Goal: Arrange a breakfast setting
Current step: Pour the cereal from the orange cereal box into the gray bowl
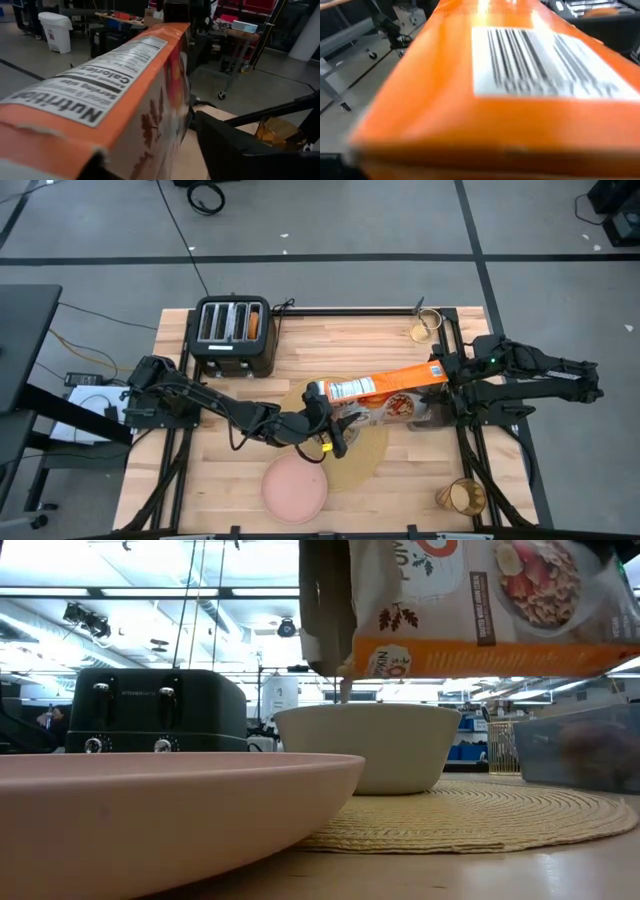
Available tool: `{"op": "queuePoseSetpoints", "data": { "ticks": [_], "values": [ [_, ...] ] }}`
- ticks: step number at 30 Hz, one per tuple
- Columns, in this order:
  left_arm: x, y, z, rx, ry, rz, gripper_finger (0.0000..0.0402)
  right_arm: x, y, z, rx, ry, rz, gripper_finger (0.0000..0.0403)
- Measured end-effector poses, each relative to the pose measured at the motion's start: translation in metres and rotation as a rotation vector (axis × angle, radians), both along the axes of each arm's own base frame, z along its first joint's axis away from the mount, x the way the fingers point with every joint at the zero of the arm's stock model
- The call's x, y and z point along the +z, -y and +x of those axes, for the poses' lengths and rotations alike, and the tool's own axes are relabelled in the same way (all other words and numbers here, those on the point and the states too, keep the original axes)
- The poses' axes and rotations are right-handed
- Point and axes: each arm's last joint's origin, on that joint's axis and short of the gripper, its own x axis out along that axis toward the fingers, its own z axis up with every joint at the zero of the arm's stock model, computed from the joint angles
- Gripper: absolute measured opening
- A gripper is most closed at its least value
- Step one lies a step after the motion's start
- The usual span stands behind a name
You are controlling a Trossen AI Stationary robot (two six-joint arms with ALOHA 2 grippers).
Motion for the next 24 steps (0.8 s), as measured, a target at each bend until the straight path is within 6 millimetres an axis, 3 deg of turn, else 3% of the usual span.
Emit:
{"op": "queuePoseSetpoints", "data": {
  "ticks": [10,24],
  "values": [
    [0.001,-0.01,0.003,0.03,0.008,-0.005,0.0014,0.0,0.0,0.0,0.006,-0.011,0.013,0.0363],
    [0.01,-0.02,0.006,0.045,0.087,-0.014,0.0008,0.026,-0.001,-0.011,0.004,0.044,0.007,0.0364]
  ]
}}
